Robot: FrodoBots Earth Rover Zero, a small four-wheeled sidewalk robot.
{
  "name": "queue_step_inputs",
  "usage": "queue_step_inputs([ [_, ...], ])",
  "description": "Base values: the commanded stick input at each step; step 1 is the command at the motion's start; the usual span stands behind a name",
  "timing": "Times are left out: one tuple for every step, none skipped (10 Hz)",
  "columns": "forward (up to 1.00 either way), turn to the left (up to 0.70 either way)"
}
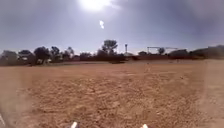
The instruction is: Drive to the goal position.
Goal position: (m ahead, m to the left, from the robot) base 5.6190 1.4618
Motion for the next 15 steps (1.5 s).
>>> queue_step_inputs([
  [0.0,0.0],
  [0.0,0.0],
  [0.0,0.0],
  [0.0,0.0],
  [0.39,0.0],
  [0.45,0.0],
  [0.45,0.0],
  [0.45,0.0],
  [0.45,0.0],
  [0.45,0.0],
  [0.45,0.0],
  [0.45,0.0],
  [0.45,0.0],
  [0.45,0.0],
  [0.45,0.0],
])
